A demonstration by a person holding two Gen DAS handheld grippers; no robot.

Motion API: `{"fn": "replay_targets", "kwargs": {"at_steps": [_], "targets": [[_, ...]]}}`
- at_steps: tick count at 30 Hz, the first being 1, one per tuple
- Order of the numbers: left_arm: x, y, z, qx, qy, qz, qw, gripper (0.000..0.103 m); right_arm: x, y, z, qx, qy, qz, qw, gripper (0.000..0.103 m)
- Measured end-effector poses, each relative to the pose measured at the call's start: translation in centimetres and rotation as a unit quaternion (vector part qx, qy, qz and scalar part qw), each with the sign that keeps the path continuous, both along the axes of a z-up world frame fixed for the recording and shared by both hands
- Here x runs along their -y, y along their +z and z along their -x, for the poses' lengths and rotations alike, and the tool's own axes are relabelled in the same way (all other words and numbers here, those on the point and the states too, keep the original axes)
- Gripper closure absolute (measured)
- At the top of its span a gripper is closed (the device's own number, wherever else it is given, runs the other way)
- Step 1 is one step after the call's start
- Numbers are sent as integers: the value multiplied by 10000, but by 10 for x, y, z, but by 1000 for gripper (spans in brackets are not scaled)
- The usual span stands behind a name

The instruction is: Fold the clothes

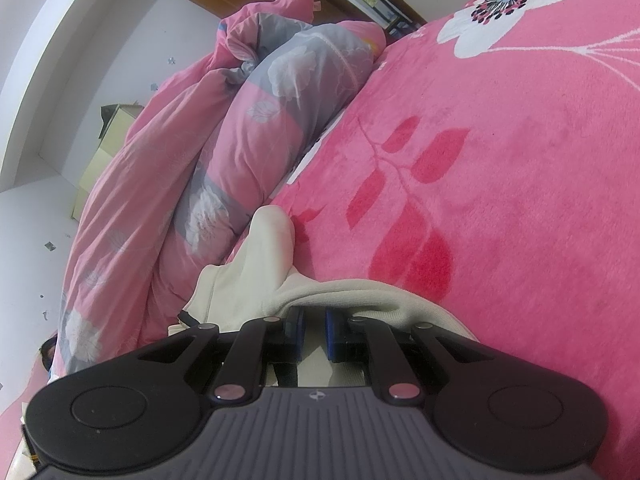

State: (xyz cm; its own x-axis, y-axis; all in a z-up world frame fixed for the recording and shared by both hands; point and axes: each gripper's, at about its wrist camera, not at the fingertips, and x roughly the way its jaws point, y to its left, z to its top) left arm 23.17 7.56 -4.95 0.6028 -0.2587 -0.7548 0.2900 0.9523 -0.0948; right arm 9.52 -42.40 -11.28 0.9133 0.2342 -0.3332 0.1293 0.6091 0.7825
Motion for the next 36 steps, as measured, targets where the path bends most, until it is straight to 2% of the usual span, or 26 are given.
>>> {"fn": "replay_targets", "kwargs": {"at_steps": [4, 6, 10, 15, 17, 20, 21, 24, 26, 28, 30, 32, 34, 36], "targets": [[-9, 16, 18, 194, 294, 129, 9993, 54, 0, 0, 0, 0, 0, -3, 10000, 94], [-11, 29, 40, 461, 333, 145, 9983, 49, 0, 0, 0, -1, 2, -2, 10000, 94], [4, 41, 90, 694, -167, -76, 9974, 37, 0, 0, -1, -20, 4, 17, 10000, 94], [27, 30, 126, 872, -482, -400, 9942, 37, -5, 7, -3, -210, 48, 226, 9995, 94], [33, 23, 132, 1048, -563, -515, 9916, 37, -13, 18, -4, -531, 180, 608, 9966, 94], [39, 13, 134, 1169, -690, -591, 9890, 37, -33, 47, 7, -965, 632, 1321, 9845, 84], [40, 10, 134, 1167, -730, -605, 9886, 37, -40, 57, 11, -1020, 809, 1491, 9802, 81], [43, -3, 131, 1087, -782, -603, 9892, 36, -65, 92, 13, -829, 1216, 2052, 9676, 80], [40, -8, 133, 1106, -690, -458, 9904, 36, -81, 113, -1, -746, 1317, 2448, 9577, 80], [35, -10, 135, 1128, -622, -254, 9913, 36, -91, 122, -26, -790, 1339, 2589, 9533, 74], [32, -12, 136, 1120, -606, -160, 9917, 35, -98, 123, -61, -975, 1400, 2499, 9531, 72], [30, -13, 136, 1112, -590, -65, 9920, 35, -106, 116, -95, -1304, 1501, 2191, 9552, 66], [28, -14, 136, 1104, -574, 29, 9922, 35, -116, 110, -128, -1624, 1571, 1926, 9549, 66], [26, -15, 137, 1113, -560, 96, 9922, 35, -129, 106, -157, -1866, 1569, 1917, 9507, 66]]}}
